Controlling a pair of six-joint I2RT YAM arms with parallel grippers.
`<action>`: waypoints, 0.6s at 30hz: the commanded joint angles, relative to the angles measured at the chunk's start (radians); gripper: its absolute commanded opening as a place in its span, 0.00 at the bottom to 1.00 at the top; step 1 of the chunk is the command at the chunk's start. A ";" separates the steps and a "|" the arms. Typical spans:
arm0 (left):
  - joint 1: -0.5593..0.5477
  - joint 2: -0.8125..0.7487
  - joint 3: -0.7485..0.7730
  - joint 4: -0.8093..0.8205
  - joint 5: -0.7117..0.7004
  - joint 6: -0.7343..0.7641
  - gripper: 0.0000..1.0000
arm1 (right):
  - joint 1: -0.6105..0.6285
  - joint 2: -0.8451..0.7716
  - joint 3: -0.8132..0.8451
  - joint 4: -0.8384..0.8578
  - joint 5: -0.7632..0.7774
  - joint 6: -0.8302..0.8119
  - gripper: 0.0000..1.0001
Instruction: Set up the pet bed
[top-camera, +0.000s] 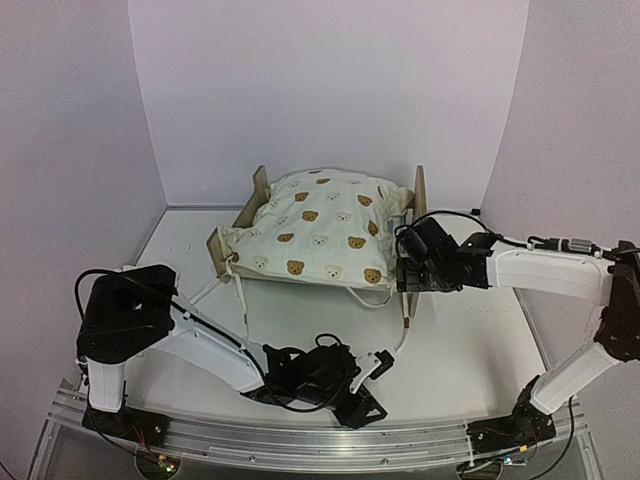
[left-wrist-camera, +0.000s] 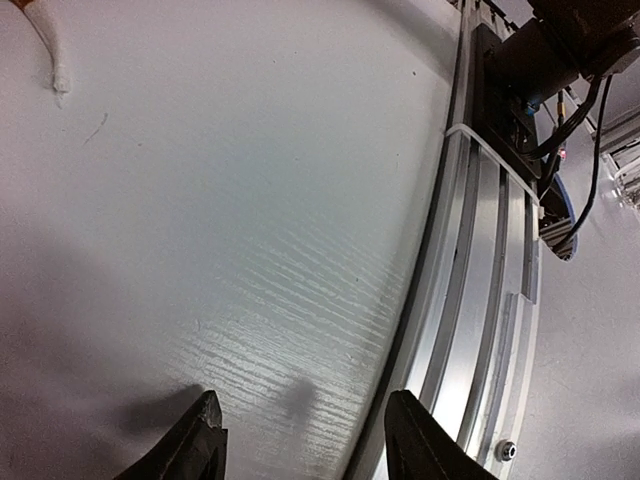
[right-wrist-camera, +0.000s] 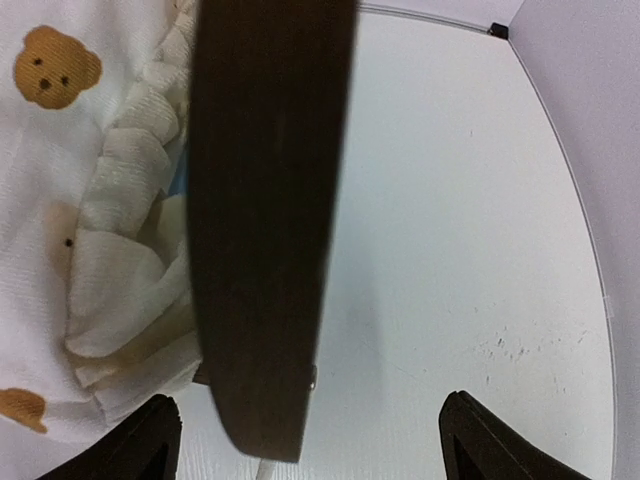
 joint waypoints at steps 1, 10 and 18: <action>0.001 -0.123 0.032 -0.199 -0.110 0.038 0.59 | 0.000 -0.109 0.017 -0.037 -0.061 -0.049 0.92; 0.077 -0.174 0.129 -0.475 -0.453 0.162 0.63 | 0.002 -0.261 -0.082 -0.068 -0.235 -0.011 0.90; 0.252 -0.163 0.190 -0.393 -0.426 0.140 0.53 | 0.013 -0.337 -0.243 -0.016 -0.394 0.136 0.79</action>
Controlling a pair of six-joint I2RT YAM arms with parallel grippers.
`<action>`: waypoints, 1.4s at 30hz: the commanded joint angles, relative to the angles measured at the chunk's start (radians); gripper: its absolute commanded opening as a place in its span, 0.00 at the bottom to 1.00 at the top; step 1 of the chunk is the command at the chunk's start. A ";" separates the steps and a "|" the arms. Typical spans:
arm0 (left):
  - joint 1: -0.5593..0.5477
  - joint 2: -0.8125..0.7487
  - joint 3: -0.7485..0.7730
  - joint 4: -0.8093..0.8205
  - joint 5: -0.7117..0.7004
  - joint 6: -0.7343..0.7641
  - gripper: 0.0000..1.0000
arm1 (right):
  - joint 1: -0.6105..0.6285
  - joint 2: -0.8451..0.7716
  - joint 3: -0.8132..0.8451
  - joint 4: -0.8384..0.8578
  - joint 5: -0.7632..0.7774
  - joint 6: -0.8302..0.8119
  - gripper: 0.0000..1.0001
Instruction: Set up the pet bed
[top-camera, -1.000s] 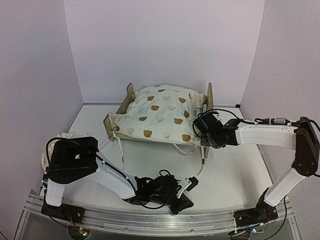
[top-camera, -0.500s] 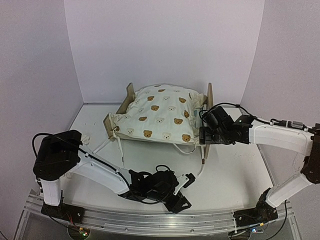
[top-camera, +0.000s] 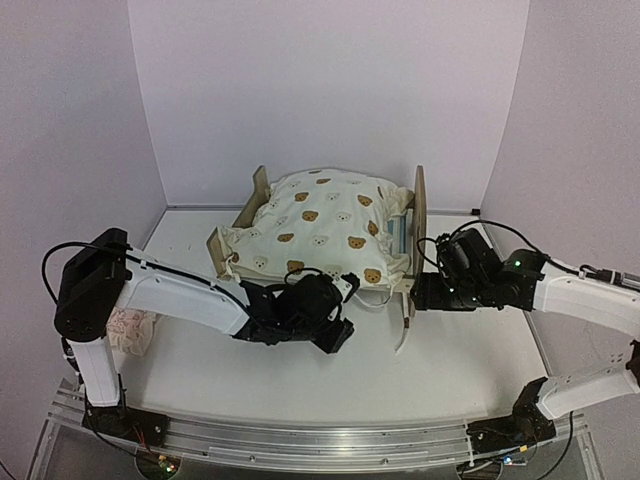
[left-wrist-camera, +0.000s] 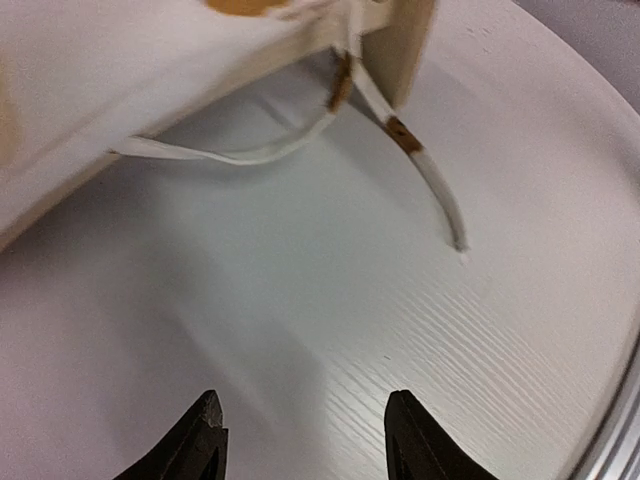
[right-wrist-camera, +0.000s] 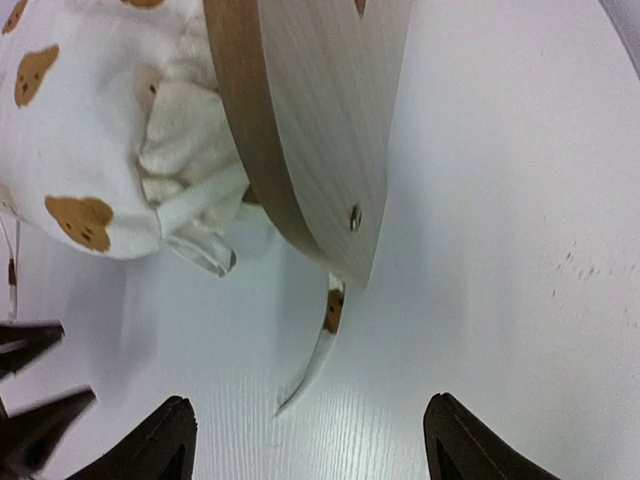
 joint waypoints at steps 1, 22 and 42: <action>0.070 0.001 0.072 0.015 -0.042 0.005 0.53 | 0.018 -0.031 -0.096 0.039 -0.108 0.127 0.78; 0.095 -0.106 -0.081 0.091 -0.056 -0.029 0.51 | 0.080 0.403 -0.067 0.223 -0.053 0.284 0.62; 0.132 -0.065 -0.185 0.411 0.051 -0.195 0.54 | 0.090 0.410 -0.145 0.226 -0.036 0.295 0.00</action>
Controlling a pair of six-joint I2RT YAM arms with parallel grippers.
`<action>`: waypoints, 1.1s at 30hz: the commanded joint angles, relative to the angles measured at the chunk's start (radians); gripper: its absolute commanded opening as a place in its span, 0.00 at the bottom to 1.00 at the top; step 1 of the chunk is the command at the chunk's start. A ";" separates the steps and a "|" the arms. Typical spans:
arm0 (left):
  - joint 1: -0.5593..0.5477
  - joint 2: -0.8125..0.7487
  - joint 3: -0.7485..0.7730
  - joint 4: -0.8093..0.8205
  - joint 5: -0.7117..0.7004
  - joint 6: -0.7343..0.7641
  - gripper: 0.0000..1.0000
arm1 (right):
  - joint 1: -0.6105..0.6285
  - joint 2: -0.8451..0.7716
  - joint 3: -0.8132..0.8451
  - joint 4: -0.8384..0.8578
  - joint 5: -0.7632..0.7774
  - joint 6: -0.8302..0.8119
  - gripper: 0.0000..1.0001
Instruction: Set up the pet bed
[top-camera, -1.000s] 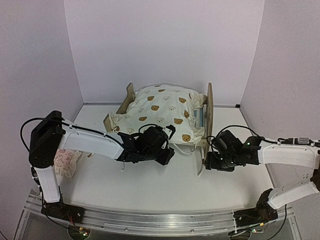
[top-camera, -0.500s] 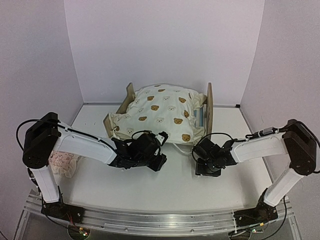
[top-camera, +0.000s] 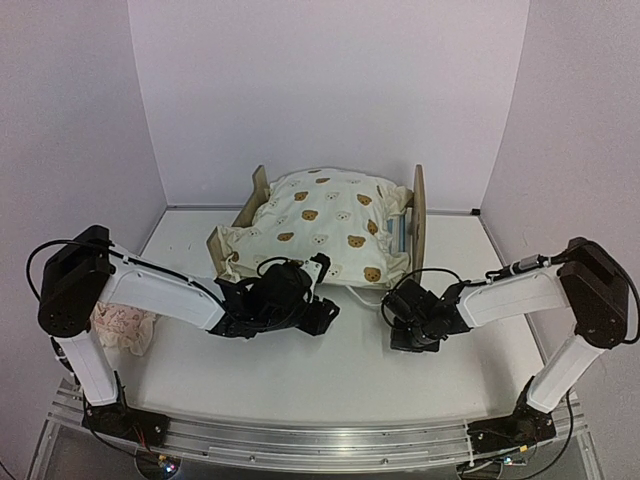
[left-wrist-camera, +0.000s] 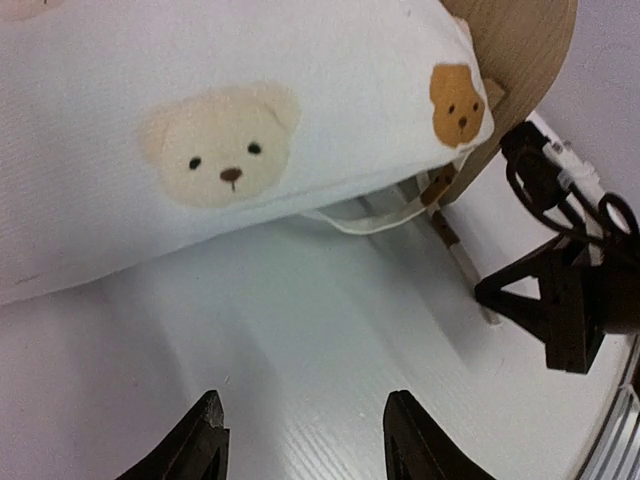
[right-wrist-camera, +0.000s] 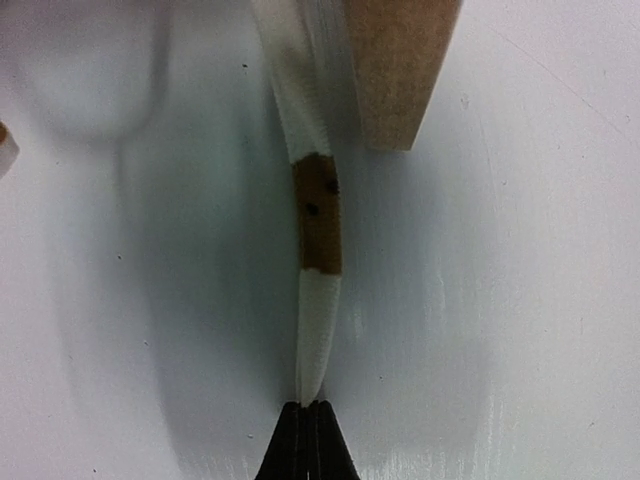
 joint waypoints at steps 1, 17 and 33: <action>0.030 0.051 -0.008 0.232 0.051 -0.111 0.54 | 0.005 -0.050 -0.048 -0.009 -0.022 -0.013 0.00; 0.153 0.305 0.057 0.589 0.261 -0.294 0.53 | 0.006 -0.128 -0.082 -0.009 -0.058 -0.032 0.00; 0.152 0.448 0.147 0.723 0.205 -0.376 0.51 | 0.014 -0.159 -0.093 -0.006 -0.084 -0.044 0.00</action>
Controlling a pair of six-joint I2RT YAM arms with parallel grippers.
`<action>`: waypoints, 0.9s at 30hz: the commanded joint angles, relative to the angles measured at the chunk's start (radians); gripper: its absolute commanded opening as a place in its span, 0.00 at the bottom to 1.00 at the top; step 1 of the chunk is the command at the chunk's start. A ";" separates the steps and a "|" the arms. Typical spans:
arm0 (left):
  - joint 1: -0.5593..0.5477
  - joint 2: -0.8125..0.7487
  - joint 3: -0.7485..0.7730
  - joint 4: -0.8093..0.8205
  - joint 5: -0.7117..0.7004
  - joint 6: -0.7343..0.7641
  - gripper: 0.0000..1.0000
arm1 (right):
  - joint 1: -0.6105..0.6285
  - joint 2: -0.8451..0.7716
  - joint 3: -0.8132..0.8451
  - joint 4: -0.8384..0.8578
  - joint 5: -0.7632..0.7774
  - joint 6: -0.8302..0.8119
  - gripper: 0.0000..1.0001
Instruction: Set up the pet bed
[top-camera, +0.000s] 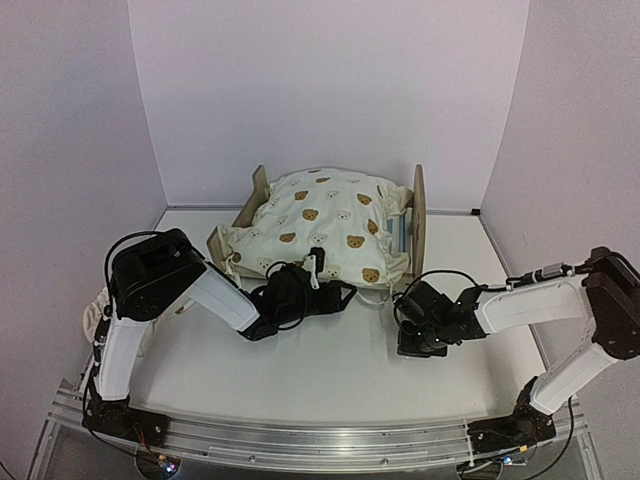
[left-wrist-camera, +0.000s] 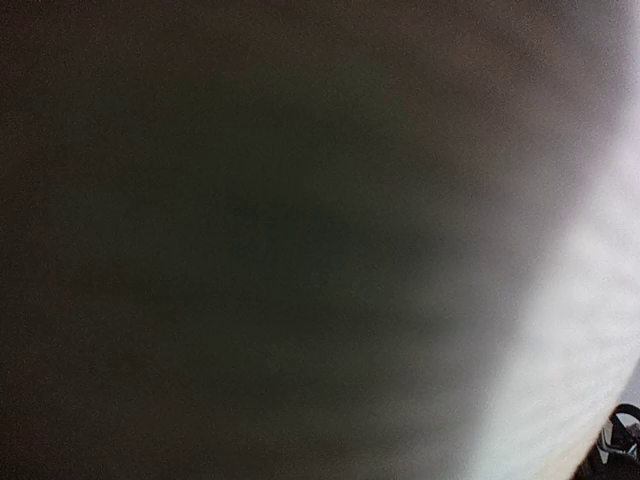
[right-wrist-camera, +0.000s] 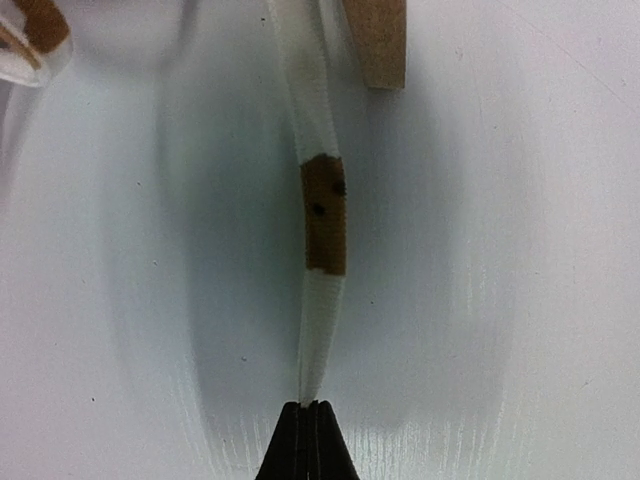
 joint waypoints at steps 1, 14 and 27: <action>-0.002 0.047 0.074 0.043 -0.051 -0.038 0.50 | 0.008 -0.031 -0.010 -0.003 -0.015 -0.011 0.00; -0.008 0.124 0.114 0.169 -0.134 -0.091 0.25 | 0.012 -0.053 -0.028 -0.003 -0.018 -0.017 0.00; -0.022 0.123 0.088 0.204 -0.145 -0.125 0.00 | 0.014 -0.087 -0.037 -0.003 -0.010 -0.029 0.00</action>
